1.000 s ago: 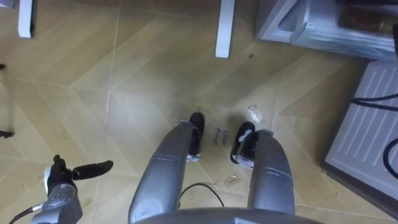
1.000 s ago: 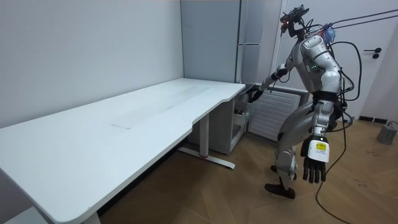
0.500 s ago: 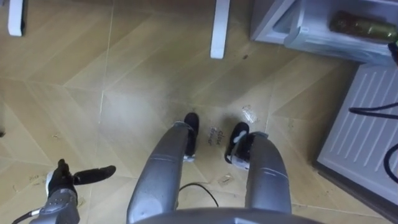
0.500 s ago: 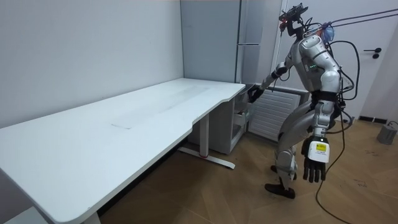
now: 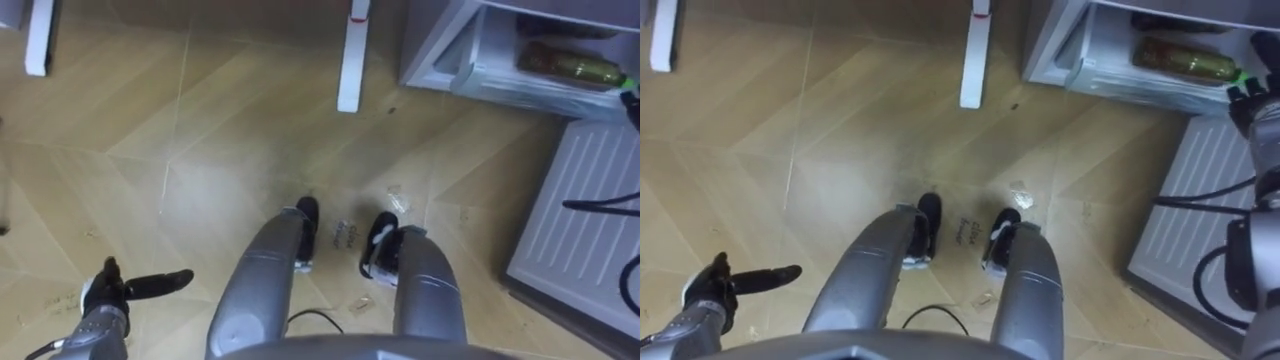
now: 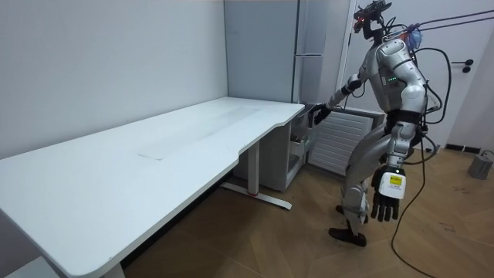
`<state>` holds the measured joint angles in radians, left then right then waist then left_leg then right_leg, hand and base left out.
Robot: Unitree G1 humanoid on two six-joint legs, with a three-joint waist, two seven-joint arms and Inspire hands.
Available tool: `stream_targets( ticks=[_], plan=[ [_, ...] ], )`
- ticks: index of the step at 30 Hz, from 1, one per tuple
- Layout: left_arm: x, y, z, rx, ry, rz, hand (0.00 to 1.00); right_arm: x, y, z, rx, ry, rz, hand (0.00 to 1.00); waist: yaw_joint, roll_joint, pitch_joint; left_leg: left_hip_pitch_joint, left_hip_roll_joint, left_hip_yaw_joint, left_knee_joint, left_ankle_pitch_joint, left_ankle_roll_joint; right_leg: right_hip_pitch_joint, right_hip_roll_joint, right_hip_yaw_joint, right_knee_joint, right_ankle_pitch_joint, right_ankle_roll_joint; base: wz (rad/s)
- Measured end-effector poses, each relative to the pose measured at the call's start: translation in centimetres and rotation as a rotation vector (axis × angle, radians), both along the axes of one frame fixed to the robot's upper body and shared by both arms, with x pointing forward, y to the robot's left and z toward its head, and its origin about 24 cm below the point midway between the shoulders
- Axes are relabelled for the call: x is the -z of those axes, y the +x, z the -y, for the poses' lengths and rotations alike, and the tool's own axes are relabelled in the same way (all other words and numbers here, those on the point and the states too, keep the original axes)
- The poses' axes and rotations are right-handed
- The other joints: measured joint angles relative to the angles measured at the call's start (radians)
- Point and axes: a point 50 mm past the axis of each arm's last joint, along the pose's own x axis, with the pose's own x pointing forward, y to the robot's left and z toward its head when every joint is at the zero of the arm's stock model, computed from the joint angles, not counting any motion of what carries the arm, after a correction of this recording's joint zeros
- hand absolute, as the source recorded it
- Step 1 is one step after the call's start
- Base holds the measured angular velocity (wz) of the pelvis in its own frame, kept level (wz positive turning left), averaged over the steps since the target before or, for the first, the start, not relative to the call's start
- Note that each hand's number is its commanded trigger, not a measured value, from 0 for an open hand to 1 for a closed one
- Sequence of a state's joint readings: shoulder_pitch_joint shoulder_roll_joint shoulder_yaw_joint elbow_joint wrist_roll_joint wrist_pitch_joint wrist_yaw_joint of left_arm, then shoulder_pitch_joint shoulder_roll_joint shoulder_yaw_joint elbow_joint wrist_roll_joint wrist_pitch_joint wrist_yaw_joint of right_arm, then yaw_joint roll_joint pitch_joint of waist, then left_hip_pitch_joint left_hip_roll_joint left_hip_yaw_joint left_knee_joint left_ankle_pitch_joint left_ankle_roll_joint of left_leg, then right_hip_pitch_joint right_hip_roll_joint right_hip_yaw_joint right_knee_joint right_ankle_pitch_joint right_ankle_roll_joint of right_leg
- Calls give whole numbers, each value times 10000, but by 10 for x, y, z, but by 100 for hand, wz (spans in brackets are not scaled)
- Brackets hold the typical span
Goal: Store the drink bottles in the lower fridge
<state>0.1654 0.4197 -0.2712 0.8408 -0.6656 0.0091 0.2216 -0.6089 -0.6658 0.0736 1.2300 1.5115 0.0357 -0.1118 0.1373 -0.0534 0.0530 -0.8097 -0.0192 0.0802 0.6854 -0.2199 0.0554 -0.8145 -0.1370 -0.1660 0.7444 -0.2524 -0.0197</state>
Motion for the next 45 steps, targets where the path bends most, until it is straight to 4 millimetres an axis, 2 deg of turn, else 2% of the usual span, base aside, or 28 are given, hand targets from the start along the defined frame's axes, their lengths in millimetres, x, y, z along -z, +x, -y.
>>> stream_targets(
  ticks=[3, 5, 10, 13, 14, 17, 24, 29, 39, 42, 43, 45],
  plan=[
    [-1, 4, -3, -75, -117, 87, 0, 7, -4, -2, -297, -234, -169, 0, -29, 23, -12, 71, 88, -12, 29, -12, -13, 164, 208, 21, -217, 138, -84, -10],
    [0, 2, -6, -177, -208, 41, 0, 19, -10, -7, -434, -264, -437, 0, -55, 44, -15, 254, 190, -45, 23, -72, -56, 424, 346, 12, -408, 187, -99, -11],
    [2, -1, -5, -281, -376, -25, 0, 41, -26, -12, -361, 86, -877, 0, -135, 171, -45, 524, 242, -32, 17, -151, -51, 737, 378, 30, -513, 183, -91, -3],
    [3, -3, -4, -297, -391, -107, 0, 50, -29, -17, -481, 224, -1034, 0, -260, 280, -107, 742, 246, -5, -80, -156, -42, 909, 328, 9, -549, 177, -75, -1],
    [4, -4, -3, -313, -416, -150, 0, 54, -34, -17, -494, 200, -1171, 0, -234, 378, -154, 834, 246, -6, -124, -155, -41, 1042, 344, 1, -664, 209, -64, -5],
    [7, -11, -4, -430, -383, -497, 0, 65, -43, -20, -478, 335, -1504, 0, -265, 437, -189, 1090, 234, 45, -360, -149, -39, 1201, 340, 55, -786, 249, -32, -6],
    [12, -13, 4, -579, -637, -615, 0, 90, -58, -35, -372, 1120, -1904, 0, -239, 612, -195, 1239, 235, 54, -475, -131, -43, 1346, 331, 17, -899, 277, -42, -1],
    [11, -3, 8, -515, -771, -350, 0, 90, -54, -40, -416, 1276, -1738, 0, -193, 720, -191, 1123, 216, 80, -459, -133, -41, 1203, 302, 42, -798, 228, -51, 0],
    [12, -5, 8, -535, -728, -448, 0, 80, -41, -42, -365, 1618, -653, 0, -190, 826, -184, 687, 191, 178, -123, -228, -61, 657, 324, 230, -293, -2, -64, 0],
    [12, -4, 8, -498, -722, -392, 0, 78, -40, -42, -283, 1810, -210, 0, -177, 866, -167, 546, 72, 167, 6, -250, -66, 441, 149, 191, 51, -159, -102, 9],
    [12, -3, 9, -488, -739, -371, 0, 77, -38, -42, -315, 1821, -62, 0, -175, 930, -133, 479, 66, 157, 144, -309, -68, 372, 143, 219, 209, -231, -89, 6],
    [12, -1, 10, -435, -770, -299, 0, 74, -34, -43, -300, 1982, 267, 0, -95, 971, -133, 254, 72, 187, 449, -438, -78, 97, 116, 264, 543, -342, -118, -2]
  ],
)
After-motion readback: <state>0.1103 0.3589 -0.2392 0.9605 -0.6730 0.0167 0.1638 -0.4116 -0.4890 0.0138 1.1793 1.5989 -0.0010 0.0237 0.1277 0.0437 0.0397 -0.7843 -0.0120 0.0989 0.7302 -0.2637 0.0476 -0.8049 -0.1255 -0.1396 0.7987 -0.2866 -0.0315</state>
